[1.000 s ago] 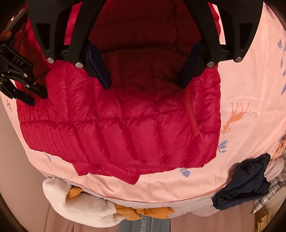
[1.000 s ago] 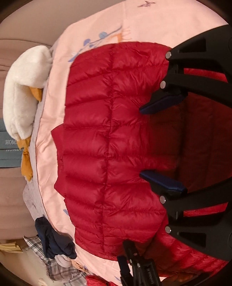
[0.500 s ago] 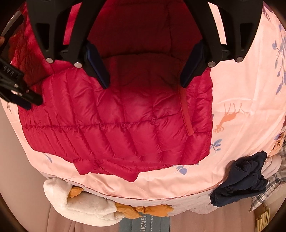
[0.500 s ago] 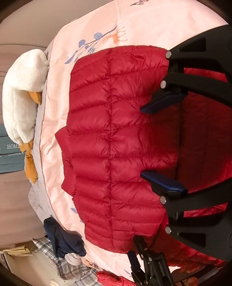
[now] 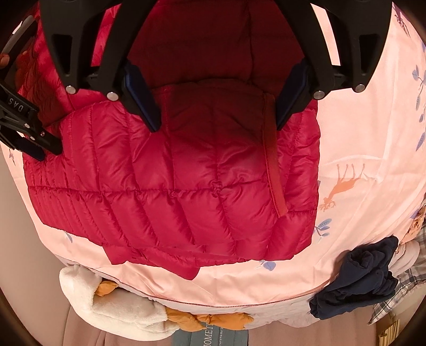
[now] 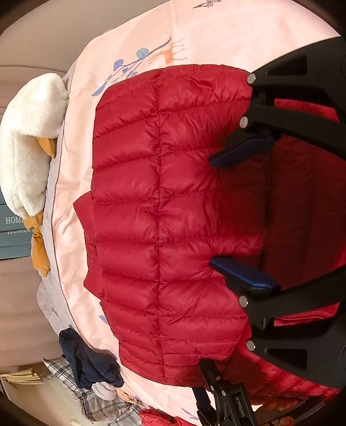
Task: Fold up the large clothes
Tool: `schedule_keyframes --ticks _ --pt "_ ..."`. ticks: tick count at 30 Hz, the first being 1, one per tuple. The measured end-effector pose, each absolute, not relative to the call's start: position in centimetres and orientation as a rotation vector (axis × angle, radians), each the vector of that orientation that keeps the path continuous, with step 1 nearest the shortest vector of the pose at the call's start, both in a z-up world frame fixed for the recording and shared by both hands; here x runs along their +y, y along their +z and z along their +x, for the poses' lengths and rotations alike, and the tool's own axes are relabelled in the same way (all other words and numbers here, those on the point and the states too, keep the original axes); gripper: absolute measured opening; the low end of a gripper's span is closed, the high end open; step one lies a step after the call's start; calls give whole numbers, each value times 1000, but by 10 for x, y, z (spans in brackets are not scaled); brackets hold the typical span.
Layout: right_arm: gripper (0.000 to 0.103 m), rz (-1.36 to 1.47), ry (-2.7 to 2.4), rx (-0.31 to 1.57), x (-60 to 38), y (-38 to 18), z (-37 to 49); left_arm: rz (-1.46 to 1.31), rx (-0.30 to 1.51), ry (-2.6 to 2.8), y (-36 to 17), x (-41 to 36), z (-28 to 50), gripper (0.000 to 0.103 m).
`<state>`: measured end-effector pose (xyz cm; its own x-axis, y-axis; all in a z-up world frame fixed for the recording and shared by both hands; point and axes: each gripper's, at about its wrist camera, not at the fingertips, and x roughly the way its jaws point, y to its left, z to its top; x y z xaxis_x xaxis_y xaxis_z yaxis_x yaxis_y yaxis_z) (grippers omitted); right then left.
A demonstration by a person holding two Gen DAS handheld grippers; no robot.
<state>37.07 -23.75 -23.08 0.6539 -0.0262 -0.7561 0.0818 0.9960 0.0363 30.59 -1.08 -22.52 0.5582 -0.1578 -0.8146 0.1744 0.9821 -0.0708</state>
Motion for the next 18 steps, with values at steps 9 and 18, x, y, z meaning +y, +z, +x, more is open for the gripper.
schedule_keyframes --ticks 9,18 --pt "73 78 -41 832 -238 -219 352 -20 955 -205 -215 -6 294 86" --pt "77 116 1 812 -237 -202 312 -17 925 -251 -194 -6 260 86"
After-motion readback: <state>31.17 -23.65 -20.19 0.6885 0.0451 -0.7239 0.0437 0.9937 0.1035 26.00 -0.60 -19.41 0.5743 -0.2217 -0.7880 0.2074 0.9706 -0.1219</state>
